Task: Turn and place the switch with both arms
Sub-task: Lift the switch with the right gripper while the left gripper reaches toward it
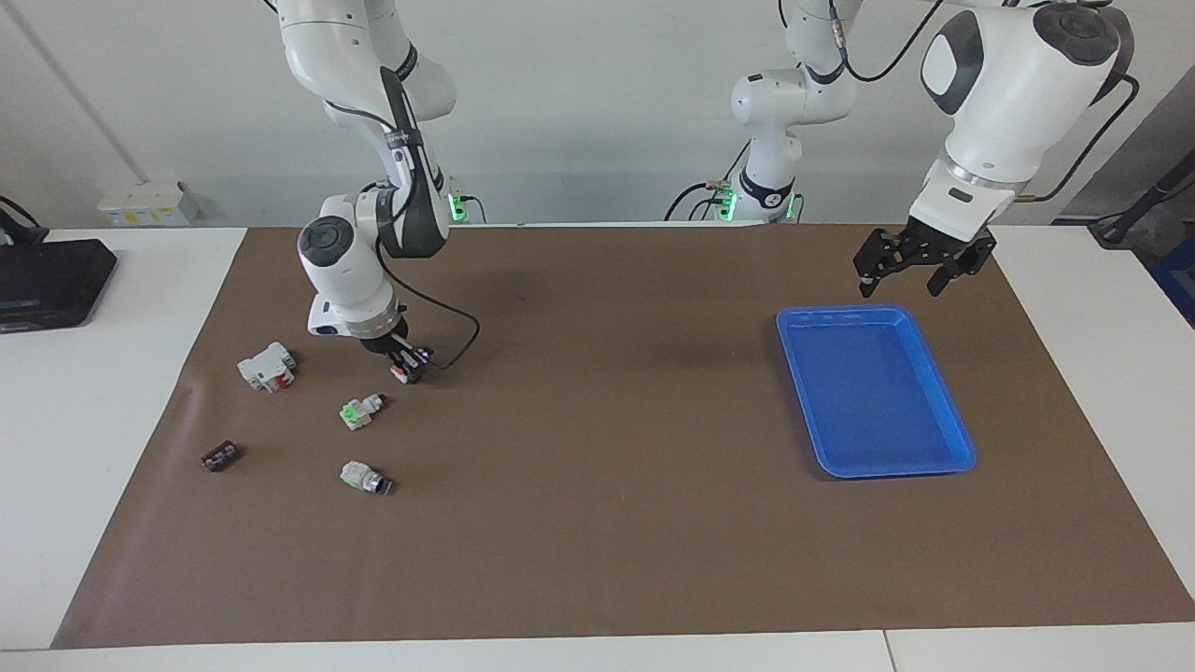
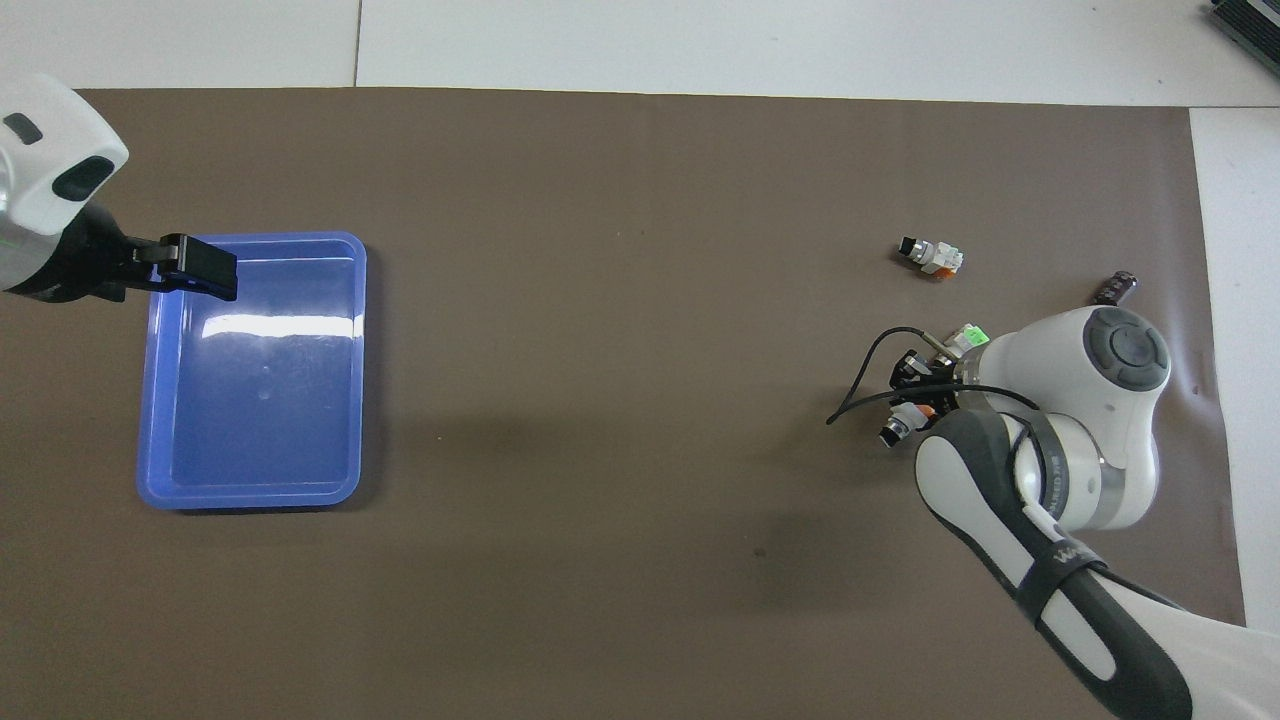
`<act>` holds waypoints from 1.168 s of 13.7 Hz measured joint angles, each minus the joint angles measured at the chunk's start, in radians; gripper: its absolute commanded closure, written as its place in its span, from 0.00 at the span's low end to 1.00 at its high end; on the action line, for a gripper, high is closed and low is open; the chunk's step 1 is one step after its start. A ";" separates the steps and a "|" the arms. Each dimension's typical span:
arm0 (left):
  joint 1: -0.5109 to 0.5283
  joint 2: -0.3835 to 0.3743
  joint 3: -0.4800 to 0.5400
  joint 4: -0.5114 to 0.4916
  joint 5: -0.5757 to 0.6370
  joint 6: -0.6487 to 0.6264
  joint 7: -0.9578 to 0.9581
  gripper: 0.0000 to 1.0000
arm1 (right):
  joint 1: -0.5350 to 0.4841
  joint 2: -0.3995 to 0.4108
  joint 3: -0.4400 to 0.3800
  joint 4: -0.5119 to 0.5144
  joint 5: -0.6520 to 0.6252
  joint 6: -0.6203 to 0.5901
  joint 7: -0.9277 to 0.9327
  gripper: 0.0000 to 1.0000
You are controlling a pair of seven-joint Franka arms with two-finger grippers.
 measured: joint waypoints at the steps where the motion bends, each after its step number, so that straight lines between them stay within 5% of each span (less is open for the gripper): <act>1: 0.000 0.000 0.000 0.000 0.000 0.000 0.000 0.00 | -0.005 -0.001 0.000 0.043 0.076 -0.062 0.005 1.00; 6: 0.000 0.000 0.000 0.000 0.000 0.000 0.000 0.00 | 0.019 -0.050 0.013 0.221 0.219 -0.267 0.244 1.00; 11: 0.000 0.000 0.000 0.000 0.000 0.000 0.000 0.00 | 0.130 -0.143 0.073 0.335 0.354 -0.341 0.568 1.00; 16: -0.001 0.000 -0.002 0.000 0.000 0.000 0.000 0.00 | 0.134 -0.138 0.179 0.477 0.473 -0.358 0.874 1.00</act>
